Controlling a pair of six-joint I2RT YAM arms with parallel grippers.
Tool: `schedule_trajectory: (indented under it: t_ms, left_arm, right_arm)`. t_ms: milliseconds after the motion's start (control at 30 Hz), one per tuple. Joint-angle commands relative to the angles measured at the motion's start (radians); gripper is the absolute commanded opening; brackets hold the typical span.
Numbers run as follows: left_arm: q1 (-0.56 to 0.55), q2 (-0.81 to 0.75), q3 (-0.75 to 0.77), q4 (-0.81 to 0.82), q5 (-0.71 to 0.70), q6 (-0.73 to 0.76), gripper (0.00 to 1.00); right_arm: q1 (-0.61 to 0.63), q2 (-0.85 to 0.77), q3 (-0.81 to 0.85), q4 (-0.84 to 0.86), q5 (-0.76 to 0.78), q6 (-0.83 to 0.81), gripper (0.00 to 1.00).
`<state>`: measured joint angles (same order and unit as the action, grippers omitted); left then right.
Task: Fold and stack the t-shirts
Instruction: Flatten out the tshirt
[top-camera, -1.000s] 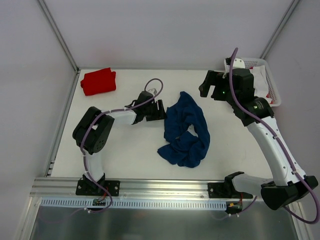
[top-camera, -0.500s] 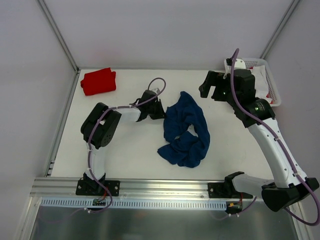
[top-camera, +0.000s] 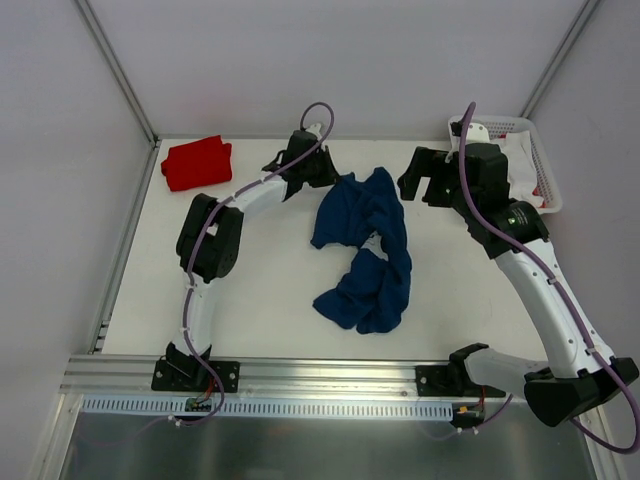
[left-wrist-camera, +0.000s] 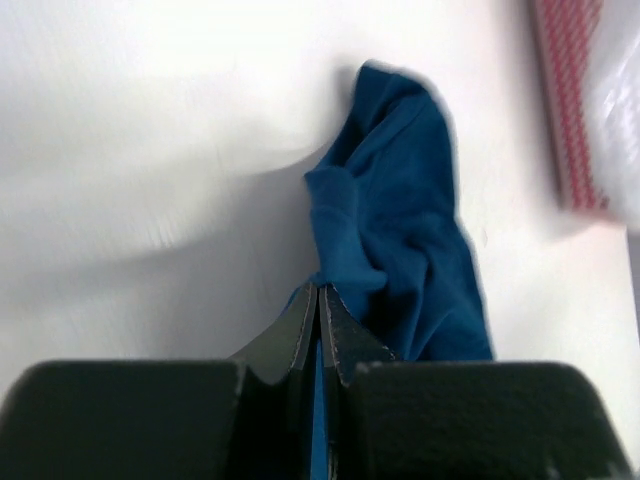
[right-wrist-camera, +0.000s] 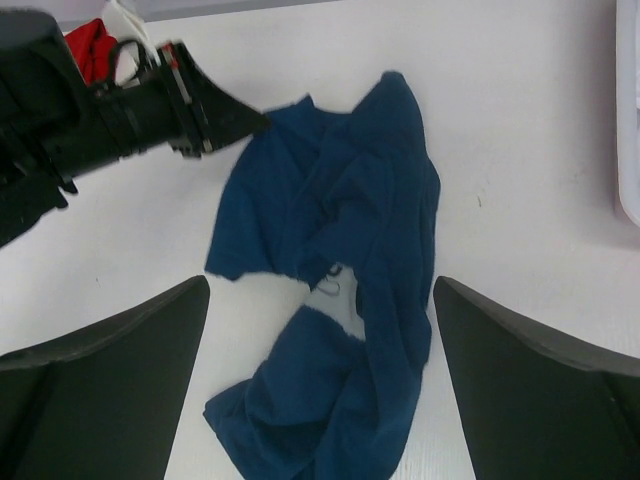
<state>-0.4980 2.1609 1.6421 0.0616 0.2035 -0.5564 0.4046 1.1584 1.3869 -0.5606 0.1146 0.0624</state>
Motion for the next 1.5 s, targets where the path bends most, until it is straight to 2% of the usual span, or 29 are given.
schedule_trajectory:
  t_ms: [0, 133, 267, 300, 333, 367, 400, 433, 633, 833, 967, 1200, 1333, 1467]
  left_arm:
    - [0.041, 0.077, 0.191, -0.055, -0.042, 0.069, 0.0]
    - [0.073, 0.184, 0.395, -0.155, -0.062, 0.082, 0.0]
    - [0.119, 0.299, 0.585, -0.183, -0.085, 0.075, 0.0]
    - [0.125, 0.318, 0.613, -0.183, -0.087, 0.072, 0.09]
    - [0.134, 0.335, 0.637, -0.184, -0.087, 0.069, 0.25]
    - [0.147, 0.358, 0.671, -0.189, -0.085, 0.064, 0.45]
    - [0.151, 0.362, 0.677, -0.189, -0.084, 0.064, 0.93]
    - [0.156, 0.363, 0.677, -0.189, -0.084, 0.067, 0.99]
    - [0.167, 0.251, 0.521, -0.189, -0.102, 0.066, 0.99]
    - [0.131, 0.024, 0.178, -0.187, -0.127, 0.013, 0.99]
    - [0.087, -0.074, 0.036, -0.183, -0.139, -0.005, 0.99]
    - [0.026, -0.228, -0.161, -0.183, -0.148, -0.025, 0.99]
    - [0.015, -0.318, -0.244, -0.183, -0.112, -0.054, 0.99]
    - [-0.027, -0.381, -0.323, -0.183, -0.116, -0.056, 0.99]
  right_arm:
    - [0.01, -0.039, -0.009, 0.025, -0.01, -0.001, 1.0]
    - [0.013, -0.045, -0.014, 0.027, -0.012, -0.001, 0.99]
    - [0.019, -0.046, -0.019, 0.028, -0.016, 0.001, 0.99]
    - [0.02, -0.045, -0.019, 0.028, -0.016, 0.002, 1.0]
    - [0.023, -0.042, -0.022, 0.028, -0.018, 0.001, 0.99]
    - [0.023, -0.04, -0.022, 0.03, -0.016, 0.002, 1.0]
    - [0.025, -0.039, -0.022, 0.028, -0.018, 0.001, 1.0]
    - [0.028, -0.036, -0.022, 0.03, -0.018, 0.002, 0.99]
    - [0.034, -0.022, -0.034, 0.047, -0.024, 0.008, 1.0]
    - [0.042, 0.0, -0.057, 0.05, -0.026, 0.017, 0.99]
    - [0.042, 0.052, -0.078, 0.053, -0.027, 0.022, 0.99]
    - [0.042, 0.242, -0.103, 0.1, -0.045, 0.007, 0.99]
    - [0.04, 0.452, -0.037, 0.123, -0.061, -0.015, 1.0]
    - [0.034, 0.594, 0.056, 0.131, -0.069, -0.032, 1.0]
